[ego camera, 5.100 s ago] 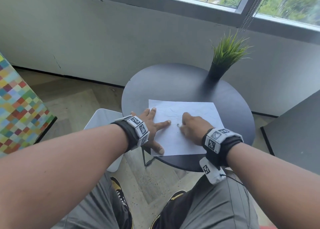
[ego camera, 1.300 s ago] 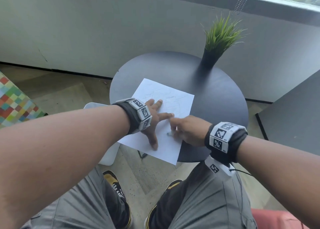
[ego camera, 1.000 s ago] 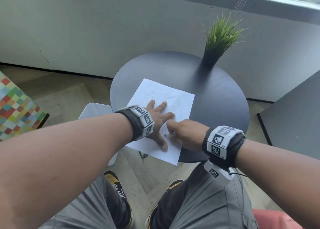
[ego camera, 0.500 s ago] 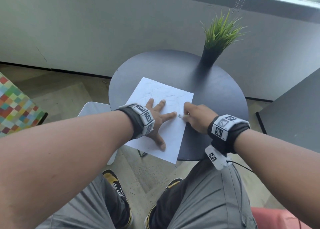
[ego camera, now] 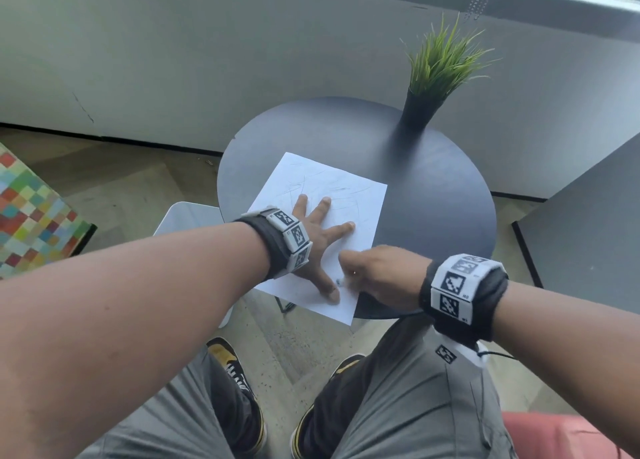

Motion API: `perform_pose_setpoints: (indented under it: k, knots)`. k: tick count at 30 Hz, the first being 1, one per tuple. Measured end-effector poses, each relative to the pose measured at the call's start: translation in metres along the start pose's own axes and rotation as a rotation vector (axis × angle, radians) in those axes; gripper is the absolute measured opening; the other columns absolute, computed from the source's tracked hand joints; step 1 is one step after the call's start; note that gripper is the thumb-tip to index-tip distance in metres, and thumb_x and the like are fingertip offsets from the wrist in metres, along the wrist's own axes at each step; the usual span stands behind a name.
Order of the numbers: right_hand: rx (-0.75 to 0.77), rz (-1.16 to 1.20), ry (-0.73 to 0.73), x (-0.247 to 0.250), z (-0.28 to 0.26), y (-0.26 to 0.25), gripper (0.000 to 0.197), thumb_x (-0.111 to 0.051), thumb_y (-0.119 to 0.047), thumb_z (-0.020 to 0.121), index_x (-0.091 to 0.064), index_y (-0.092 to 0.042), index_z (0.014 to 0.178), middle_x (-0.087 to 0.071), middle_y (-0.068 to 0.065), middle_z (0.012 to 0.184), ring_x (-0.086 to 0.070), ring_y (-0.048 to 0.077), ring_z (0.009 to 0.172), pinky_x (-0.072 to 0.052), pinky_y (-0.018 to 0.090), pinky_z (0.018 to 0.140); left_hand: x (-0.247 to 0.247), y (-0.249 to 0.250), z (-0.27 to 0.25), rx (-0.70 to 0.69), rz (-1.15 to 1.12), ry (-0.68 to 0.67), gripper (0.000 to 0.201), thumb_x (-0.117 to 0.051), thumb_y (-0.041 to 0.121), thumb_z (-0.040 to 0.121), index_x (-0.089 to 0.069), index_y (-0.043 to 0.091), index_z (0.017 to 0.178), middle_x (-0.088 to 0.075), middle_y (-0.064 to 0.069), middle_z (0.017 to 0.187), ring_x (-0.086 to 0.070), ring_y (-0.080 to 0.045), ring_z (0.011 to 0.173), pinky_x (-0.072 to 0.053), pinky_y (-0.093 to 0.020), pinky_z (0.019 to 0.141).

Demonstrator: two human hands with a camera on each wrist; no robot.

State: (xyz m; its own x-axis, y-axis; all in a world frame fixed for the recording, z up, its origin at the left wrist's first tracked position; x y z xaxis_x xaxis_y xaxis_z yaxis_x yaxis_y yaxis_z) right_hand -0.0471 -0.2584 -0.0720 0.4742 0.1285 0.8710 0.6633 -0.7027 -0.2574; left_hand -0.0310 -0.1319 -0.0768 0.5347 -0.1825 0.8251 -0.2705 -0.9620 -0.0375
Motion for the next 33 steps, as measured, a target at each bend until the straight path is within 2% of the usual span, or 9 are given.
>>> perform_pose_setpoints:
  k: [4, 6, 9, 15, 21, 24, 27, 30, 33]
  knots:
    - [-0.259, 0.071, 0.183, 0.030, 0.007, 0.048, 0.021, -0.048, -0.040, 0.095, -0.042, -0.020, 0.094, -0.055, 0.004, 0.082, -0.054, 0.031, 0.078, -0.048, 0.039, 0.070, -0.002, -0.001, 0.003, -0.009, -0.024, 0.014, 0.134, -0.066, 0.092, 0.051, 0.017, 0.055, 0.149, 0.029, -0.002, 0.163, 0.021, -0.047, 0.147, -0.016, -0.076, 0.107]
    - [-0.204, 0.020, 0.170, 0.025, 0.008, 0.032, 0.019, -0.045, -0.037, 0.096, -0.041, -0.019, 0.100, -0.055, 0.004, 0.084, -0.051, 0.030, 0.075, -0.045, 0.037, 0.067, -0.003, -0.002, 0.003, -0.005, -0.026, 0.011, 0.135, -0.066, 0.092, 0.050, 0.018, 0.055, 0.149, 0.030, -0.001, 0.162, 0.022, -0.046, 0.147, -0.016, -0.078, 0.106]
    - [-0.011, -0.015, 0.032, 0.002, 0.005, -0.011, 0.016, -0.046, -0.031, 0.096, -0.044, -0.017, 0.103, -0.052, 0.001, 0.083, -0.044, 0.025, 0.074, -0.034, 0.032, 0.063, -0.005, -0.002, 0.005, -0.007, -0.026, 0.009, 0.135, -0.064, 0.094, 0.047, 0.019, 0.056, 0.147, 0.032, 0.002, 0.161, 0.024, -0.045, 0.147, -0.015, -0.080, 0.106]
    - [-0.310, 0.121, 0.154, 0.026, -0.001, 0.058, 0.025, -0.049, -0.049, 0.094, -0.046, -0.025, 0.094, -0.057, 0.001, 0.079, -0.054, 0.026, 0.080, -0.045, 0.034, 0.071, -0.006, -0.026, -0.005, -0.028, -0.019, 0.135, 0.121, -0.051, 0.097, 0.057, 0.007, 0.050, 0.152, 0.018, 0.000, 0.166, 0.014, -0.033, 0.152, -0.008, -0.066, 0.118]
    - [-0.360, 0.155, 0.102, 0.034, 0.005, 0.066, 0.025, -0.053, -0.051, 0.091, -0.048, -0.026, 0.090, -0.059, -0.005, 0.082, -0.055, 0.016, 0.077, -0.043, 0.033, 0.066, -0.020, -0.047, -0.019, 0.004, -0.153, 0.164, 0.114, -0.046, 0.095, 0.066, -0.002, 0.040, 0.156, 0.012, 0.005, 0.167, 0.009, -0.021, 0.154, -0.005, -0.058, 0.121]
    - [-0.320, 0.172, 0.197, 0.047, 0.023, 0.051, 0.027, -0.055, -0.053, 0.089, -0.049, -0.027, 0.089, -0.059, -0.007, 0.082, -0.056, 0.015, 0.078, -0.045, 0.034, 0.070, -0.018, -0.039, -0.017, -0.001, -0.179, 0.211, 0.111, -0.046, 0.095, 0.066, -0.019, 0.032, 0.154, 0.004, 0.002, 0.168, 0.005, -0.020, 0.154, -0.006, -0.059, 0.120]
    - [-0.278, 0.178, 0.198, 0.045, 0.037, 0.037, 0.024, -0.054, -0.052, 0.090, -0.049, -0.029, 0.091, -0.060, -0.006, 0.085, -0.057, 0.018, 0.081, -0.047, 0.036, 0.075, -0.020, -0.035, -0.015, 0.010, -0.160, 0.232, 0.120, -0.055, 0.094, 0.059, -0.020, 0.027, 0.152, 0.004, 0.000, 0.167, 0.006, -0.022, 0.154, -0.007, -0.059, 0.120]
    - [-0.238, 0.098, 0.197, 0.037, 0.037, 0.031, 0.018, -0.046, -0.050, 0.093, -0.046, -0.032, 0.095, -0.062, 0.000, 0.089, -0.057, 0.024, 0.082, -0.049, 0.039, 0.078, -0.023, -0.033, -0.013, -0.007, -0.148, 0.203, 0.122, -0.058, 0.094, 0.056, -0.007, 0.040, 0.153, 0.007, -0.003, 0.166, 0.008, -0.027, 0.153, -0.008, -0.062, 0.119]
    - [-0.055, -0.010, 0.062, 0.020, 0.033, 0.002, 0.012, -0.046, -0.034, 0.096, -0.052, -0.029, 0.105, -0.063, 0.000, 0.098, -0.050, 0.021, 0.082, -0.040, 0.032, 0.072, -0.025, -0.034, -0.010, -0.008, -0.138, 0.155, 0.123, -0.057, 0.096, 0.054, 0.003, 0.051, 0.151, 0.015, -0.006, 0.165, 0.013, -0.032, 0.152, -0.006, -0.066, 0.117]
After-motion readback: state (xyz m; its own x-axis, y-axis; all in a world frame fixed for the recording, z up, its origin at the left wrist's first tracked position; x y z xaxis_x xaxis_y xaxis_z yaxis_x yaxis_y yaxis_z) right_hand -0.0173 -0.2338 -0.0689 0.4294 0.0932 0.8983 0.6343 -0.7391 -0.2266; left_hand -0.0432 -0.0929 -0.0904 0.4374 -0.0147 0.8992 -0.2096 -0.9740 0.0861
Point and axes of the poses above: each hand's wrist, its own z-axis towards the middle knuckle, its own x-axis out of the back of the hand, y = z × x, the point moved 6 cm from there along z, towards the middle knuckle
